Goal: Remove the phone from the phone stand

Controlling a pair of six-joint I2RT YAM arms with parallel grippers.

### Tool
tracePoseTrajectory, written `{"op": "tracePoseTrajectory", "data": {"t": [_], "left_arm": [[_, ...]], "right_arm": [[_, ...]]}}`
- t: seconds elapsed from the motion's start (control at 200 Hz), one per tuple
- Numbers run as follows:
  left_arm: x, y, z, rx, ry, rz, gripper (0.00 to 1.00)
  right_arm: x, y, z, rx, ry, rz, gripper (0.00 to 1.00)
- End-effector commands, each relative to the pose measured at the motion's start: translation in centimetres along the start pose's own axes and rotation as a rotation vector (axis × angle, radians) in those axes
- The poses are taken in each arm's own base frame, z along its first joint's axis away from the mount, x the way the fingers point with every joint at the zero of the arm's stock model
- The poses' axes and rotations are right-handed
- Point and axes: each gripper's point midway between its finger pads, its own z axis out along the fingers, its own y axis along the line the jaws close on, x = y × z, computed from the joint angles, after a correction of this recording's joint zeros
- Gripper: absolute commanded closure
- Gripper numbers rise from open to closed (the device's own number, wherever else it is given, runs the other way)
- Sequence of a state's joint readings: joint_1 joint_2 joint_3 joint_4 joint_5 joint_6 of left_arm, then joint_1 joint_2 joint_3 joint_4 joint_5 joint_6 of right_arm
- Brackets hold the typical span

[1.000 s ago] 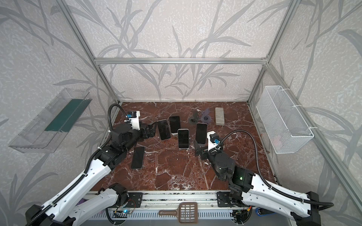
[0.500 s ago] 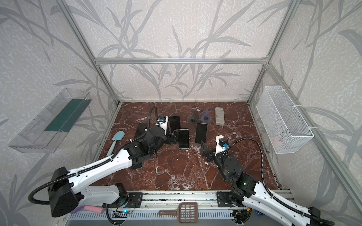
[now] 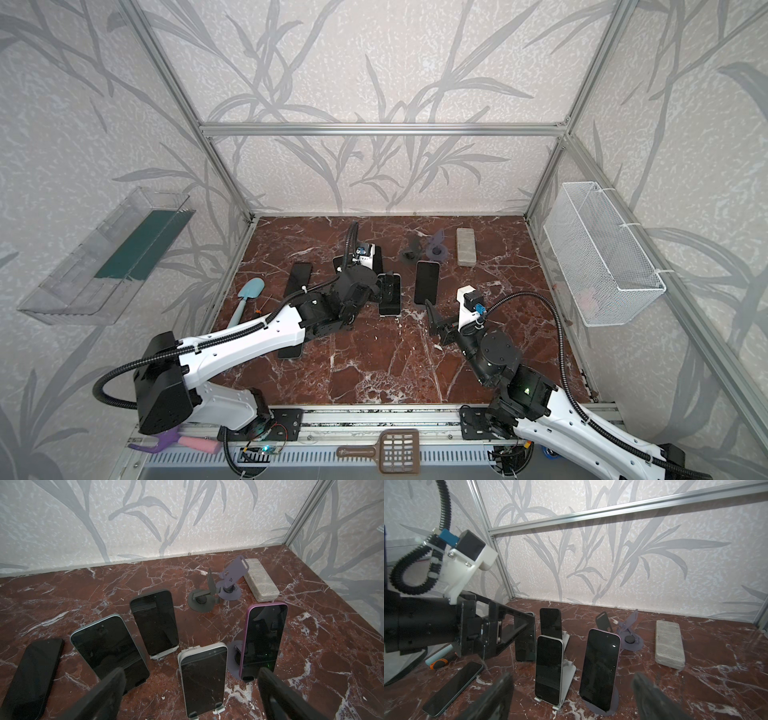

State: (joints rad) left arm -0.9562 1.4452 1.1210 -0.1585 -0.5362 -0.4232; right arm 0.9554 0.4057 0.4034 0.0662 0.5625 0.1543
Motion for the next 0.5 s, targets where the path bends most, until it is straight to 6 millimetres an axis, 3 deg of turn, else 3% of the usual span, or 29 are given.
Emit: {"op": "tracePoseTrajectory", "data": {"t": [0.0, 0.235, 0.495], "left_arm": [[1.0, 0.4, 0.0, -0.064, 0.042, 0.035, 0.01], [3.2, -0.6, 1.8, -0.07, 0.105, 0.02, 0.01], [5.0, -0.3, 2.7, -0.111, 0.144, -0.08, 0.01]], "right_arm": [[-0.4, -1.9, -0.6, 0.086, -0.055, 0.002, 0.11], [0.7, -2.8, -0.4, 0.136, -0.051, -0.012, 0.11], [1.6, -3.3, -0.2, 0.17, -0.033, -0.029, 0.11]]}}
